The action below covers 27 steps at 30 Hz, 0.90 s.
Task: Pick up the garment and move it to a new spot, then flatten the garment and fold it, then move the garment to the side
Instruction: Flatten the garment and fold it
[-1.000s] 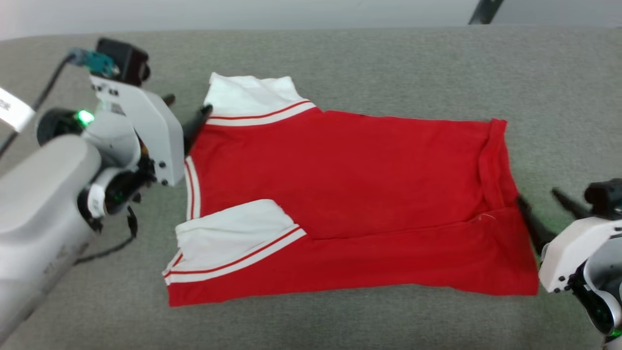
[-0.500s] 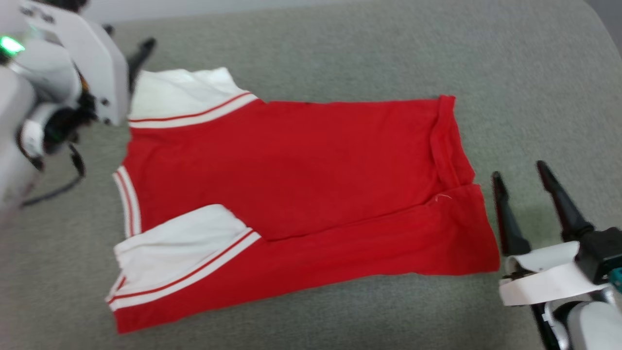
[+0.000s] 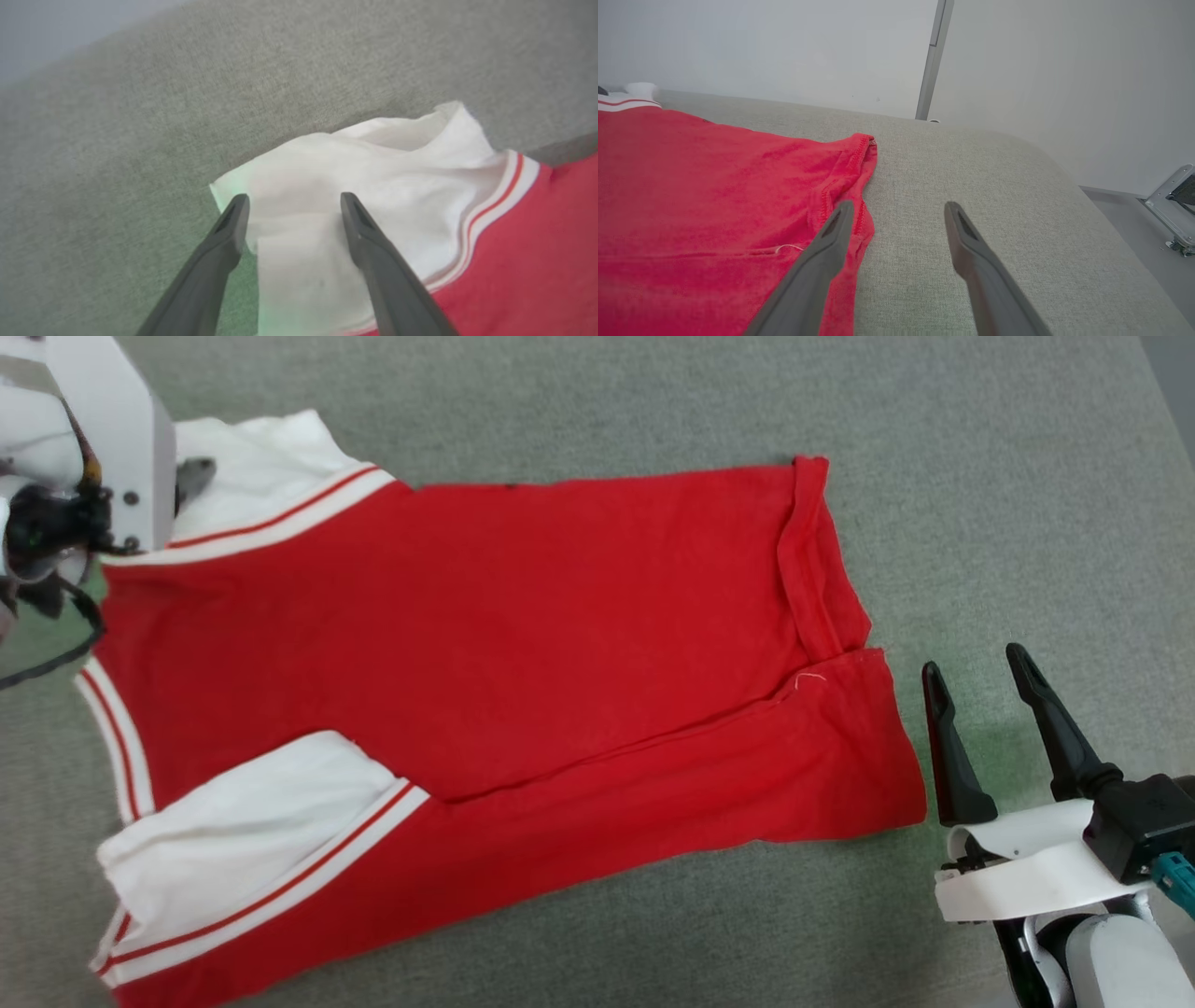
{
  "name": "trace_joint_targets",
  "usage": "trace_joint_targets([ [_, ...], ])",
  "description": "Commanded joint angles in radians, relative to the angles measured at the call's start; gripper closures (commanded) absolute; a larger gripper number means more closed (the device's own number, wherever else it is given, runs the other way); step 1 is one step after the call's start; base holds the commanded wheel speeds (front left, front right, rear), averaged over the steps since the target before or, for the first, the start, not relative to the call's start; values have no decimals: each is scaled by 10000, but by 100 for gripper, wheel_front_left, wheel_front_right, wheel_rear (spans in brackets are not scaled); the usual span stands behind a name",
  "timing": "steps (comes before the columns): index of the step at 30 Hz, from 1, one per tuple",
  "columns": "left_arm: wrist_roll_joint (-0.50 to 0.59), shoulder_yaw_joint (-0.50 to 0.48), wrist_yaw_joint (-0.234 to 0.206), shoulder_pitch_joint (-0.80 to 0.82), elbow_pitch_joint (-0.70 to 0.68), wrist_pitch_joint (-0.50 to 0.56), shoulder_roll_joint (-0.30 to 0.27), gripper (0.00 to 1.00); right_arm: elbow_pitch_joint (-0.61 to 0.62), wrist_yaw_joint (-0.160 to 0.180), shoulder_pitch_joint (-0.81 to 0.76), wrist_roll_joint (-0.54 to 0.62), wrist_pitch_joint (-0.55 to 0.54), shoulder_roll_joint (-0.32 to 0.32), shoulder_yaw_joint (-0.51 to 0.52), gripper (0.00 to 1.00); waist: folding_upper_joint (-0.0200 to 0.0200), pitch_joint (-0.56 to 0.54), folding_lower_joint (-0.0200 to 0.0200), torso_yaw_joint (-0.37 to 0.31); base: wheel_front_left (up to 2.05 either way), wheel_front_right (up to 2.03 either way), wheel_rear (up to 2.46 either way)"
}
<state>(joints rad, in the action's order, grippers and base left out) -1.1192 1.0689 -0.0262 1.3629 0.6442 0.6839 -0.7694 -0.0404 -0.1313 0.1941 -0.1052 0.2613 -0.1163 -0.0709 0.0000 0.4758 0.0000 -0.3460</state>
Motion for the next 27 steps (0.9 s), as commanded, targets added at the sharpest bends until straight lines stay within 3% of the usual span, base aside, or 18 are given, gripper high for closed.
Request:
trace_joint_targets([
  [1, 57, 77, 59, 184, 64, 221, -45, 0, 38, 12, 148, -92, 45, 62, 3, 0, 0, 261, 0, -157, 0, 0, 0],
  [14, 220, 685, -499, 1272, 573, 3210, -228, 0, -221, 14, 455, -443, 48, 272, -211, 0, 0, 1026, 0, -472, 0, 0, 0],
  [20, 744, 1029, -821, 2036, 750, 4192, -505, 0, -394, 12, 691, -753, 47, 430, -419, 0, 0, 1472, 0, -806, 0, 0, 0],
  [27, 846, 1409, -1267, 1852, 742, 5049, -521, 0, -569, 12, 892, -1032, 47, 549, -580, 0, 0, 1853, 0, -1078, 0, 0, 0],
])
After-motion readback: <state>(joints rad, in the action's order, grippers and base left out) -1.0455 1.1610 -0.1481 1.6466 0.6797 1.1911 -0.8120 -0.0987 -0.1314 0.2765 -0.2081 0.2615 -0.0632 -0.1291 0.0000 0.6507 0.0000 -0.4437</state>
